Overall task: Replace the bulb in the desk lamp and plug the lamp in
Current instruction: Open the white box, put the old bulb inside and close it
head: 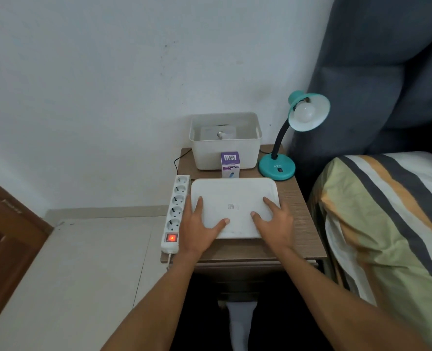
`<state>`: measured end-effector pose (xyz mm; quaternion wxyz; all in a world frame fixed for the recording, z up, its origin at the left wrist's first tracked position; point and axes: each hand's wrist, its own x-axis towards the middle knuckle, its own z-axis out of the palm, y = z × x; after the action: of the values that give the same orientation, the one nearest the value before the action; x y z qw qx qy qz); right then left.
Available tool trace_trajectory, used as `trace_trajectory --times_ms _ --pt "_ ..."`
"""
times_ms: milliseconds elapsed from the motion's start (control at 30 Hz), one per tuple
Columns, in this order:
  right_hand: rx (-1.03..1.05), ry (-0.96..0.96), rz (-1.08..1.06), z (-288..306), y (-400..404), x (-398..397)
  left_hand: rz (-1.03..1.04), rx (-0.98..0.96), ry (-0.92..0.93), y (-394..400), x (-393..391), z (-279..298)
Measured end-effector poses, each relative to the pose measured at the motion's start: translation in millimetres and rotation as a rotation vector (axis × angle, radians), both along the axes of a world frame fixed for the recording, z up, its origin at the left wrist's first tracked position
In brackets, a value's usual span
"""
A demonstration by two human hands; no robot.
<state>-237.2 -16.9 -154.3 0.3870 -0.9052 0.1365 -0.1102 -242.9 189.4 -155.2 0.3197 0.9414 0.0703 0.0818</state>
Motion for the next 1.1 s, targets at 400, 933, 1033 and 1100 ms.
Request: trace_trajectory --times_ms 400,933,1033,1100 --pt "-0.016 -0.185 0.039 101 10 150 -0.026 0.007 -0.229 19 152 95" --pt "-0.02 -0.034 0.139 91 3 291 -0.094 0.015 -0.09 25 294 82" --pt "-0.013 -0.036 0.143 89 2 296 -0.103 0.023 -0.083 26 299 85" --pt "-0.018 -0.038 0.145 88 1 300 -0.114 0.032 -0.069 26 302 86"
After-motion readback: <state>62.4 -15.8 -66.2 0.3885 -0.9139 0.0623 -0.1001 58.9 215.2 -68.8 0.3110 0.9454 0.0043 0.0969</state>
